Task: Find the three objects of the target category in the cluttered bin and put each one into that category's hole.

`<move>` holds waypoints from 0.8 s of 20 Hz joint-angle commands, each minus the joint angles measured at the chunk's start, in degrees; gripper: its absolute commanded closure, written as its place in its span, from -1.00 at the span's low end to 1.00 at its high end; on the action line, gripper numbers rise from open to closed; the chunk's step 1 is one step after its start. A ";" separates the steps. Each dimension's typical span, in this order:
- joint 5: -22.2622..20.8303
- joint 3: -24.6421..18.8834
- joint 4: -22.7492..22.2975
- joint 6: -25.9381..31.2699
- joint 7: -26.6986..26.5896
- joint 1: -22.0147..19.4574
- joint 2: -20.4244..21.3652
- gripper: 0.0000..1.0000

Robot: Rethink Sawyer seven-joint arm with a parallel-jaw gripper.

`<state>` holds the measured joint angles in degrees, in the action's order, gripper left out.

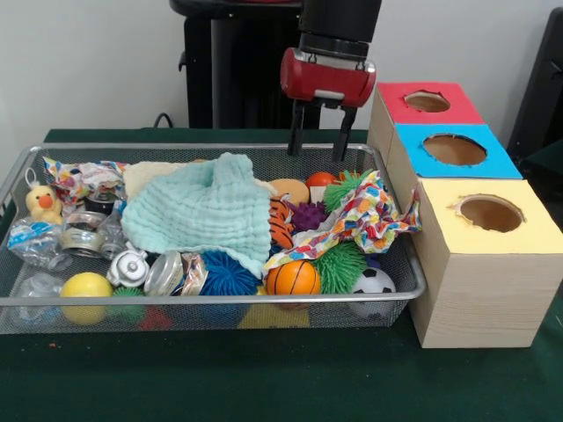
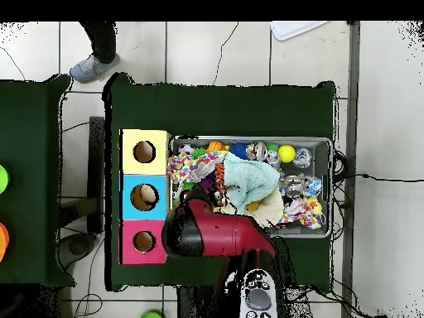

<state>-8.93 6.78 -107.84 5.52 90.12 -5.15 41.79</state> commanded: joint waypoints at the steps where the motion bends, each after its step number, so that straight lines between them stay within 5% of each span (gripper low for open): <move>1: -3.52 -1.60 3.22 -3.43 5.73 -2.45 -4.53 -1.00; 16: -4.97 -2.81 7.23 -6.02 5.79 -4.22 -8.72 -1.00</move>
<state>-11.17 6.78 -105.92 3.83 90.12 -8.06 36.39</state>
